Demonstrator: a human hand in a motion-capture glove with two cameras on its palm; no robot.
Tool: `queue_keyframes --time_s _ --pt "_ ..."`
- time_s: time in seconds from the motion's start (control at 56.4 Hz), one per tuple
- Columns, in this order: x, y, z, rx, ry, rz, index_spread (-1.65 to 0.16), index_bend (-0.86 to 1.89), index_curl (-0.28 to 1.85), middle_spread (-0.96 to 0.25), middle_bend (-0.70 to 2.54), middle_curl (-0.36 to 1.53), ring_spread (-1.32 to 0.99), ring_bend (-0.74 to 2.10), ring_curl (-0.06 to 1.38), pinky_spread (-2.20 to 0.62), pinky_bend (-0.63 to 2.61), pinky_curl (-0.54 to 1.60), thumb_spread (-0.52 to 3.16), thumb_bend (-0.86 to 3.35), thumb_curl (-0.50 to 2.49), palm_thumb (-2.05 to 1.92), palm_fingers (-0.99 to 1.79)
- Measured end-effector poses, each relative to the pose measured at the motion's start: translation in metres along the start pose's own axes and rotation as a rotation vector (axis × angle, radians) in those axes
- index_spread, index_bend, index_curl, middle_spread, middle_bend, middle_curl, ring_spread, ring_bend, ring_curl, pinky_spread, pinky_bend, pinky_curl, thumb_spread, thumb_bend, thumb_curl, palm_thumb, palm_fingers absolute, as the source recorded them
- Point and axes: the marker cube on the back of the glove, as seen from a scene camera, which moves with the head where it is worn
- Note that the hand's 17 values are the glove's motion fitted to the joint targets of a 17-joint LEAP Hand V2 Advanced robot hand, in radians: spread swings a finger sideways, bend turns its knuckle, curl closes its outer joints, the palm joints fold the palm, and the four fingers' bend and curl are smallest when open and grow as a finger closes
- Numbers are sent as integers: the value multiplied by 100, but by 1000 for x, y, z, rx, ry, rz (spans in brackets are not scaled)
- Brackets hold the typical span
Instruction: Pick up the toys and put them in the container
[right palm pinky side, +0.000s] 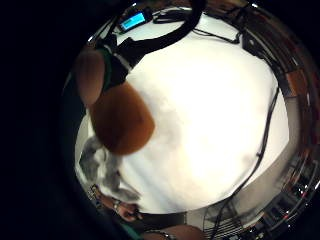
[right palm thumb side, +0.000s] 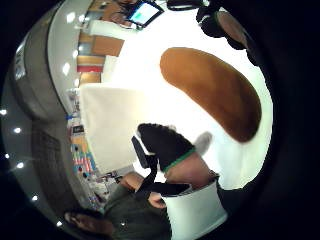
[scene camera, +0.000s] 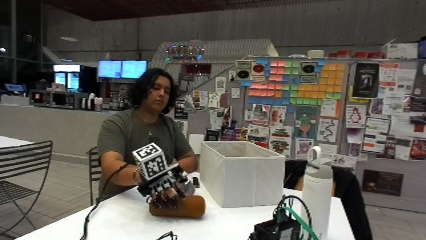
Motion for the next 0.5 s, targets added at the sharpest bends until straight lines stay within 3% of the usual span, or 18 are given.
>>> queue_keyframes --time_s 0.142,0.248,0.426,0.497 --pt "-4 -33 46 -49 153 62 -32 6 18 -12 38 31 -29 74 25 -9 73 32 110 -6 23 -7 38" --pt "-5 -36 52 164 306 33 -29 2 12 -15 47 35 -30 86 29 -15 83 35 100 -6 25 -7 35" --pt "-10 -29 54 344 353 -109 -30 14 7 -30 78 45 -37 118 38 -37 92 35 106 0 28 2 115" --pt "-14 -24 50 371 369 -192 -31 18 10 -32 87 50 -36 124 43 -40 92 38 114 2 30 8 123"
